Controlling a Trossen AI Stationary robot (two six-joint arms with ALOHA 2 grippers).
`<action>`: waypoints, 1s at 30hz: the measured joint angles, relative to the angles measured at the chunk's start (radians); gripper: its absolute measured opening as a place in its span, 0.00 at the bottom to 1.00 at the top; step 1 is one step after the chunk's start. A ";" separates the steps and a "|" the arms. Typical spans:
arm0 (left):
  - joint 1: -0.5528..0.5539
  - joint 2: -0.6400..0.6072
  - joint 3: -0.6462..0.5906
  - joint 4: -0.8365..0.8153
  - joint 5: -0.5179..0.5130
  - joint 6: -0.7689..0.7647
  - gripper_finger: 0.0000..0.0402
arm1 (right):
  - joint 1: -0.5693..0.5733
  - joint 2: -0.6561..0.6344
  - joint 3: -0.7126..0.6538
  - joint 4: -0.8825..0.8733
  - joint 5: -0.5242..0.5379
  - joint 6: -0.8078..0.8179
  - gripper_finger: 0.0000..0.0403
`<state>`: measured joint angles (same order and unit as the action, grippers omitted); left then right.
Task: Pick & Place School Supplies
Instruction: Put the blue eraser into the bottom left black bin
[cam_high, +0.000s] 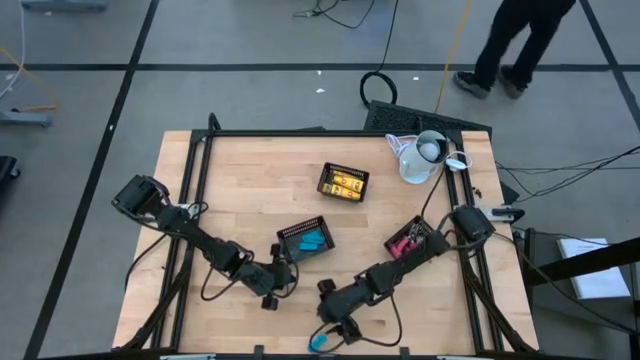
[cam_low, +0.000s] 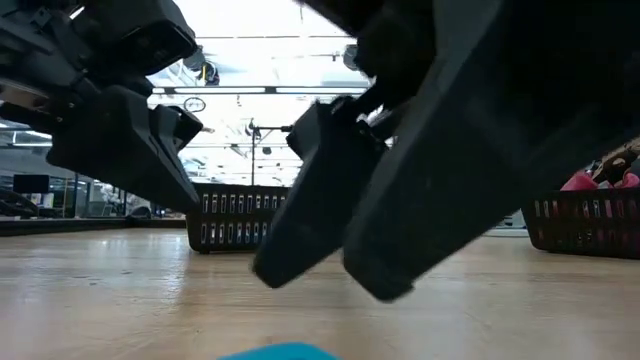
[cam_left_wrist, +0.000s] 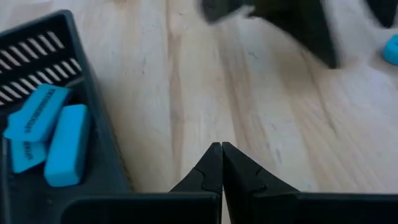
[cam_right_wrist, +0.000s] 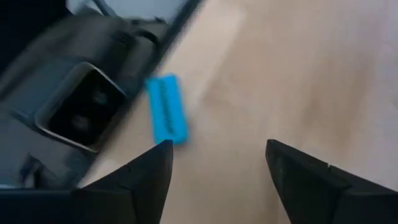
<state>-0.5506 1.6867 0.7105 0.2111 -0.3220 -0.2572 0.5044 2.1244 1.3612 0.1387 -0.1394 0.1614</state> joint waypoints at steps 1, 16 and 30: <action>0.003 0.000 0.000 0.001 -0.006 0.000 0.00 | 0.006 0.004 0.000 0.023 -0.003 0.011 0.61; -0.001 0.000 0.000 0.093 -0.073 -0.041 0.00 | 0.042 0.005 0.026 0.026 0.005 0.060 0.55; 0.000 0.000 0.000 0.230 -0.137 -0.074 0.00 | 0.064 0.005 0.046 -0.102 0.065 -0.085 0.54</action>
<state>-0.5503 1.6863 0.7105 0.4409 -0.4592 -0.3309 0.5687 2.1296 1.4071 0.0366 -0.0740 0.0764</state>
